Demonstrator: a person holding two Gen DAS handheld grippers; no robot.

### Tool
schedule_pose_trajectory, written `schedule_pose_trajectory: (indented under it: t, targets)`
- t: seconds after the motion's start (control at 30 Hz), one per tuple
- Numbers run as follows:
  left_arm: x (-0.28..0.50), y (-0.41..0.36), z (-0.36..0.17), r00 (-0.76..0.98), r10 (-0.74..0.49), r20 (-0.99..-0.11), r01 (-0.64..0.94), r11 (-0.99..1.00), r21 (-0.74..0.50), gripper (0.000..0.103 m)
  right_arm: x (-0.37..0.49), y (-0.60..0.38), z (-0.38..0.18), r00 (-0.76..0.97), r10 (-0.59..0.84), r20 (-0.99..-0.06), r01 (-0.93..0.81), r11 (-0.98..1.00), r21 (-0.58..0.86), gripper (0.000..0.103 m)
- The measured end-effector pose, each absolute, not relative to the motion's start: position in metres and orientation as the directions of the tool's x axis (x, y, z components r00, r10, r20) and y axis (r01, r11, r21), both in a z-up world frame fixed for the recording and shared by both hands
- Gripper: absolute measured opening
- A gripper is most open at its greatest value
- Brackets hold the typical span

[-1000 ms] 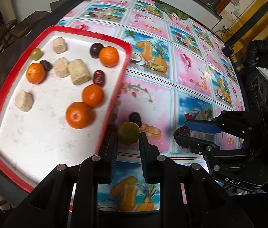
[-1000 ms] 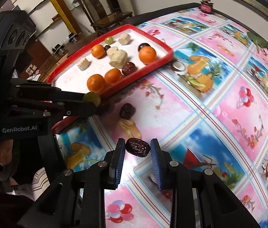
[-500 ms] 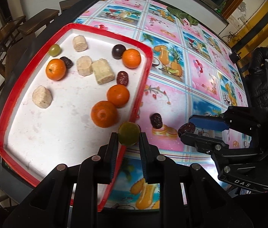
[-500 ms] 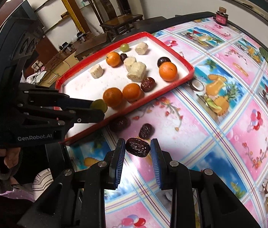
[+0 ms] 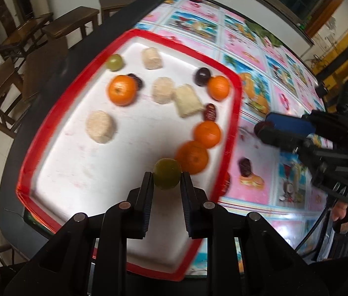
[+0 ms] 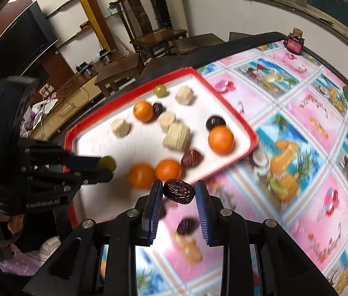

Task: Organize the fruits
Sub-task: 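Carry the green grape and the red date over the tray, then open the left tool to drop the grape into the tray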

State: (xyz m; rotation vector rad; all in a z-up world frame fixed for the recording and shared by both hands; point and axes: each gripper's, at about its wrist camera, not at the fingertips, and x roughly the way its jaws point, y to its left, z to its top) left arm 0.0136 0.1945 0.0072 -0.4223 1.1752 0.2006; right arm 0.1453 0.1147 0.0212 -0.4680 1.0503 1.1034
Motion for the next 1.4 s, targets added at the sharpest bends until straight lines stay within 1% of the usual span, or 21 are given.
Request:
schedule_pose_trajectory:
  t: [0.23, 0.6, 0.93, 1.17, 1.2, 1.23, 1.3, 1.37, 1.4]
  targets:
    - [0.019, 0.223, -0.004, 0.381, -0.066, -0.922, -0.428, 0.872, -0.239, 0.020, 0.174, 0.150, 0.018, 0.063, 0.511, -0.858, -0.872, 0.445, 0.201, 0.028]
    - [0.032, 0.229, -0.017, 0.376, -0.083, -0.923, -0.427, 0.868, -0.253, 0.020, 0.200, 0.205, -0.005, 0.076, 0.478, -0.875, -0.886, 0.435, 0.161, 0.028]
    - [0.037, 0.236, -0.025, 0.372, -0.095, -0.923, -0.435, 0.861, -0.264, 0.020, 0.209, 0.219, -0.028, 0.057, 0.448, -0.892, -0.886, 0.435, 0.162, 0.028]
    - [0.039, 0.238, -0.025, 0.374, -0.097, -0.922, -0.436, 0.859, -0.268, 0.020, 0.210, 0.219, -0.029, 0.044, 0.456, -0.889, -0.887, 0.427, 0.175, 0.029]
    - [0.039, 0.238, -0.025, 0.375, -0.097, -0.922, -0.438, 0.858, -0.268, 0.020, 0.210, 0.219, -0.029, 0.044, 0.456, -0.889, -0.886, 0.429, 0.176, 0.031]
    - [0.039, 0.238, -0.025, 0.375, -0.095, -0.922, -0.440, 0.857, -0.268, 0.020, 0.210, 0.218, -0.028, 0.040, 0.461, -0.887, -0.885, 0.428, 0.182, 0.038]
    - [0.039, 0.238, -0.025, 0.376, -0.092, -0.922, -0.444, 0.856, -0.266, 0.020, 0.209, 0.216, -0.025, 0.037, 0.474, -0.880, -0.885, 0.425, 0.191, 0.044]
    - [0.039, 0.237, -0.025, 0.375, -0.089, -0.923, -0.447, 0.854, -0.264, 0.021, 0.207, 0.211, -0.019, 0.036, 0.480, -0.877, -0.887, 0.419, 0.193, 0.044]
    - [0.039, 0.237, -0.024, 0.375, -0.090, -0.923, -0.448, 0.854, -0.265, 0.025, 0.206, 0.209, -0.017, 0.033, 0.483, -0.875, -0.888, 0.415, 0.196, 0.044]
